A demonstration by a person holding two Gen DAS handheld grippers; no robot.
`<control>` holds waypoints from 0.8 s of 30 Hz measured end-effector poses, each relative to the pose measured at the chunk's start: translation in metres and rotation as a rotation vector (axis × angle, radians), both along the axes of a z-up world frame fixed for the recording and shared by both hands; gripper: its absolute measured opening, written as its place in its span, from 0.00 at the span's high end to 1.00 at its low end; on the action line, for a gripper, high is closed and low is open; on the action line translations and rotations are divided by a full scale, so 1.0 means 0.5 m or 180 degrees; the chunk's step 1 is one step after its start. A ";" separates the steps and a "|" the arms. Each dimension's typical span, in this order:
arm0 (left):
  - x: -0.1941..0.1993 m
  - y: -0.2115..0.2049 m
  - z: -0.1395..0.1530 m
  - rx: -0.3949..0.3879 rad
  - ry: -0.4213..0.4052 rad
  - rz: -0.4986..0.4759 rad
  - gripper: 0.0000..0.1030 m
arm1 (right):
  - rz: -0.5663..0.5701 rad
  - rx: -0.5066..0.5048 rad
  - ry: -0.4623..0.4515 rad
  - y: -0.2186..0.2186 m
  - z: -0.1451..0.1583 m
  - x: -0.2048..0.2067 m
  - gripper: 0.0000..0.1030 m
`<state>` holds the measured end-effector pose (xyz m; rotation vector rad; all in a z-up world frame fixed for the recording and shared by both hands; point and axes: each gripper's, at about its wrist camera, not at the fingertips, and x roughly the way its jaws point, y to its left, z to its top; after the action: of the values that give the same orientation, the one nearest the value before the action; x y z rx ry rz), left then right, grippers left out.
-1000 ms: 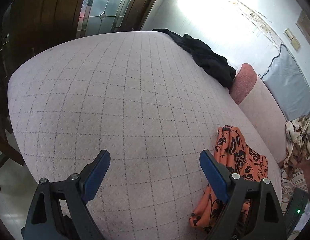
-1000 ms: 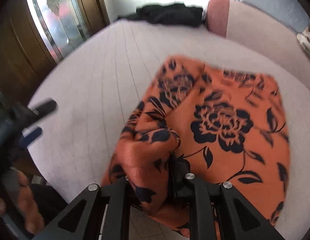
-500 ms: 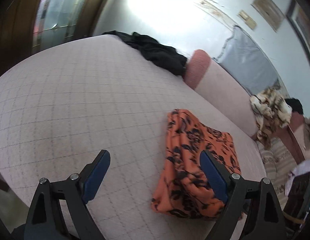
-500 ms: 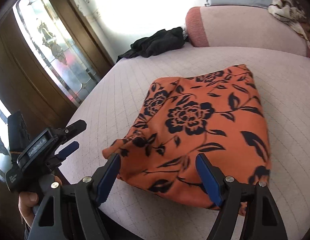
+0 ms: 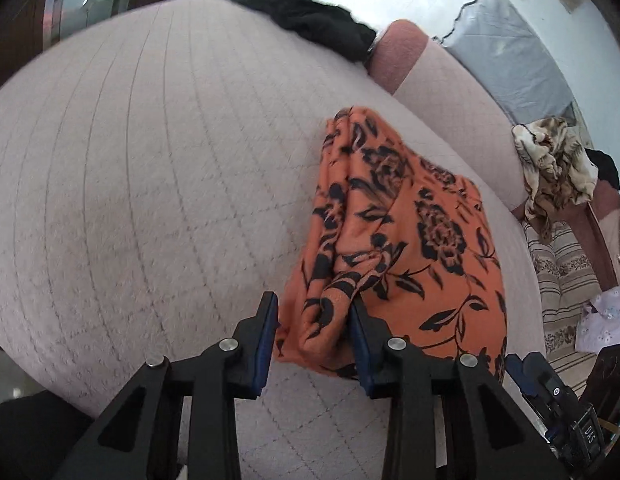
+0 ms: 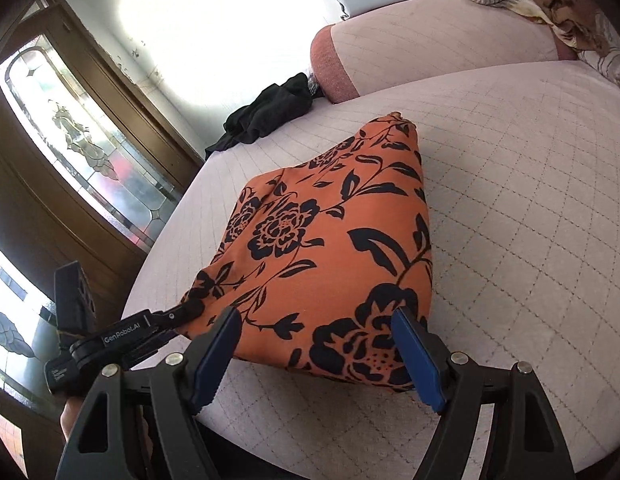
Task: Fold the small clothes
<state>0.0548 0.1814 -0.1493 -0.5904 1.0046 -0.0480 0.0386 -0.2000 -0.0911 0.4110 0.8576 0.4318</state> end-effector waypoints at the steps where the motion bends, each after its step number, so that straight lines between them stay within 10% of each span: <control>1: -0.002 0.008 -0.020 -0.0142 0.0090 0.0056 0.63 | -0.0006 0.0033 0.0029 -0.006 -0.007 0.002 0.22; 16: 0.006 -0.155 0.181 0.1312 -0.1013 -0.0255 0.34 | -0.0289 0.0795 0.0323 -0.135 -0.065 0.026 0.21; 21: 0.111 -0.175 0.107 0.1762 -0.0660 -0.0322 0.34 | -0.0383 0.1058 0.0458 -0.169 -0.073 0.047 0.21; 24: 0.129 -0.133 0.032 0.1536 -0.0317 -0.0254 0.31 | -0.0289 0.1110 0.0571 -0.168 -0.074 0.079 0.21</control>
<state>0.1194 0.1147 -0.1331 -0.1055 0.9006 0.0924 0.0782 -0.2839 -0.1281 0.8172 0.9351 0.4664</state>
